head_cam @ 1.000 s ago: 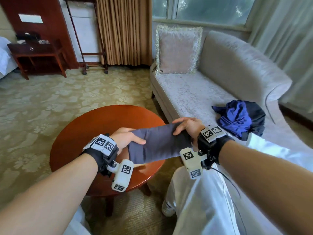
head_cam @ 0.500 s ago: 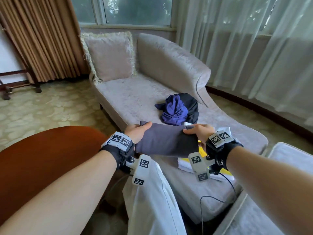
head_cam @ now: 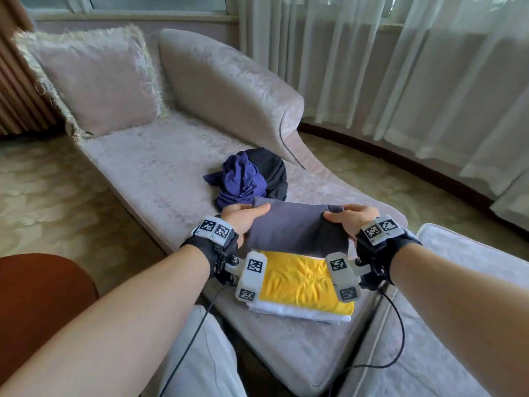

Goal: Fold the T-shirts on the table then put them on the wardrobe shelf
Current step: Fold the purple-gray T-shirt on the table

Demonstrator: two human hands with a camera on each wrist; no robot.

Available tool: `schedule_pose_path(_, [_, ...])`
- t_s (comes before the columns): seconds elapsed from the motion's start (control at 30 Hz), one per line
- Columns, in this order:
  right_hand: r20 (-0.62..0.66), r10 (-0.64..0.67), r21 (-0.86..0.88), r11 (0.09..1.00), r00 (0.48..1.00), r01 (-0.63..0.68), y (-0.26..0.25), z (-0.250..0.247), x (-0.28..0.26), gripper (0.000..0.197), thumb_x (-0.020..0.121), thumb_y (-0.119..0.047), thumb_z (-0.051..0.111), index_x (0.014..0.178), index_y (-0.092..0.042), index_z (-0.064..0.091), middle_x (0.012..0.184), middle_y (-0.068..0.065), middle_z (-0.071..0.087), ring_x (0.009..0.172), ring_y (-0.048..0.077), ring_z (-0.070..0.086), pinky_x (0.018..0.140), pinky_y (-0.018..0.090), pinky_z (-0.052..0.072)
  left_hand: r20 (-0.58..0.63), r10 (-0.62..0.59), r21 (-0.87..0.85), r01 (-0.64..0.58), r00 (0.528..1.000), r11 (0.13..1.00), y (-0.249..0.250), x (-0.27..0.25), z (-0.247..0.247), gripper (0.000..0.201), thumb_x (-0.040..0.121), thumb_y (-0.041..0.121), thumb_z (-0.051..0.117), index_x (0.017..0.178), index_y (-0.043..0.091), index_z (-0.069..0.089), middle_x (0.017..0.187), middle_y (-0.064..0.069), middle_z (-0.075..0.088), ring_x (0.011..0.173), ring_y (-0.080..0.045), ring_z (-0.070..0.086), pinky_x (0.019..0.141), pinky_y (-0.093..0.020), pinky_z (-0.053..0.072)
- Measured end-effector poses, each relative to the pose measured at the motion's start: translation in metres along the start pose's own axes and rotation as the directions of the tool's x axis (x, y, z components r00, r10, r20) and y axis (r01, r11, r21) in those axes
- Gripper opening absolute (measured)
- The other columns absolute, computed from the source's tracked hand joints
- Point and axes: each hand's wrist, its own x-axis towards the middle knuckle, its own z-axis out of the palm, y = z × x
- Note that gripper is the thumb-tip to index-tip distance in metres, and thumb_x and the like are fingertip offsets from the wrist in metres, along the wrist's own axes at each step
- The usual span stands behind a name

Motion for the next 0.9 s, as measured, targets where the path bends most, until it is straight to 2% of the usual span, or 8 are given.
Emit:
schedule_pose_path(0.2, [-0.037, 0.031, -0.094, 0.995, 0.999, -0.035, 0.011, 0.002, 0.056, 0.028, 0.079, -0.027, 0.078, 0.102, -0.012, 0.07, 0.089, 0.005, 0.064, 0.082, 0.019, 0.06, 0.077, 0.026, 0.05, 0.054, -0.029, 0.017, 0.028, 0.998, 0.999, -0.01, 0.053, 0.031, 0.028, 0.078, 0.012, 0.081, 0.101, 0.001, 0.071, 0.102, -0.017, 0.073, 0.1, -0.033, 0.069, 0.094, -0.047, 0.054])
schedule_pose_path(0.3, [-0.028, 0.051, -0.176, 0.983, 0.998, -0.055, 0.022, 0.009, 0.078, 0.023, 0.078, -0.029, 0.079, 0.095, -0.018, 0.069, 0.086, 0.002, 0.065, 0.08, 0.019, 0.06, 0.075, 0.025, 0.047, 0.029, -0.044, 0.085, 0.041, 0.999, 0.996, -0.028, 0.08, 0.037, 0.039, 0.07, 0.017, 0.087, 0.101, -0.002, 0.071, 0.101, -0.017, 0.073, 0.099, -0.031, 0.069, 0.094, -0.041, 0.054])
schedule_pose_path(0.4, [-0.038, 0.075, -0.239, 0.968, 0.996, -0.082, 0.037, 0.021, 0.095, 0.026, 0.073, -0.032, 0.081, 0.091, -0.023, 0.067, 0.086, 0.0, 0.066, 0.08, 0.019, 0.061, 0.076, 0.026, 0.048, 0.027, -0.069, 0.21, 0.062, 0.997, 0.976, -0.048, 0.104, 0.039, 0.064, 0.04, 0.04, 0.091, 0.091, 0.005, 0.074, 0.093, -0.011, 0.075, 0.092, -0.027, 0.072, 0.093, -0.043, 0.055])
schedule_pose_path(0.53, [-0.063, 0.07, -0.371, 0.924, 0.996, -0.089, 0.05, 0.035, 0.105, 0.027, 0.074, -0.038, 0.079, 0.087, -0.026, 0.059, 0.091, -0.001, 0.062, 0.082, 0.022, 0.057, 0.074, 0.027, 0.044, 0.082, -0.046, 0.419, 0.007, 0.996, 0.908, -0.05, 0.107, 0.039, 0.024, 0.068, 0.027, 0.089, 0.076, 0.016, 0.069, 0.081, -0.002, 0.072, 0.082, -0.02, 0.069, 0.085, -0.032, 0.054])
schedule_pose_path(0.63, [-0.093, 0.077, -0.522, 0.845, 0.993, -0.114, 0.046, 0.044, 0.104, 0.053, 0.071, -0.046, 0.078, 0.114, -0.024, 0.057, 0.116, 0.007, 0.06, 0.104, 0.029, 0.057, 0.089, 0.036, 0.048, 0.053, 0.025, 0.592, -0.051, 0.998, 0.804, -0.048, 0.106, 0.042, 0.04, 0.064, 0.038, 0.089, 0.088, 0.015, 0.068, 0.092, -0.002, 0.071, 0.091, -0.023, 0.066, 0.084, -0.03, 0.052])
schedule_pose_path(0.7, [-0.116, 0.094, -0.605, 0.783, 0.989, -0.146, 0.033, 0.045, 0.099, 0.071, 0.072, -0.045, 0.078, 0.129, -0.02, 0.045, 0.13, 0.013, 0.047, 0.121, 0.033, 0.046, 0.1, 0.042, 0.04, 0.057, 0.028, 0.664, -0.059, 0.998, 0.746, -0.041, 0.104, 0.043, 0.038, 0.067, 0.039, 0.087, 0.088, 0.015, 0.064, 0.092, -0.002, 0.066, 0.094, -0.023, 0.061, 0.082, -0.026, 0.046])
schedule_pose_path(0.83, [-0.176, 0.095, -0.641, 0.744, 0.98, -0.187, -0.005, 0.049, 0.093, 0.074, 0.074, -0.038, 0.072, 0.134, -0.013, 0.036, 0.135, 0.016, 0.037, 0.126, 0.037, 0.038, 0.105, 0.046, 0.036, 0.043, -0.009, 0.549, -0.016, 0.999, 0.835, -0.02, 0.113, 0.021, 0.04, 0.075, 0.042, 0.081, 0.083, 0.005, 0.067, 0.077, -0.012, 0.064, 0.078, -0.026, 0.063, 0.067, -0.029, 0.043])
schedule_pose_path(0.9, [-0.15, 0.136, -0.546, 0.815, 0.979, -0.197, -0.027, 0.058, 0.092, 0.078, 0.067, -0.041, 0.072, 0.131, -0.011, 0.041, 0.134, 0.016, 0.04, 0.122, 0.037, 0.044, 0.102, 0.048, 0.041, 0.009, -0.104, 0.368, 0.094, 0.995, 0.925, -0.01, 0.119, 0.001, 0.04, 0.081, 0.044, 0.074, 0.098, 0.008, 0.066, 0.092, -0.008, 0.067, 0.084, -0.023, 0.064, 0.07, -0.029, 0.041])
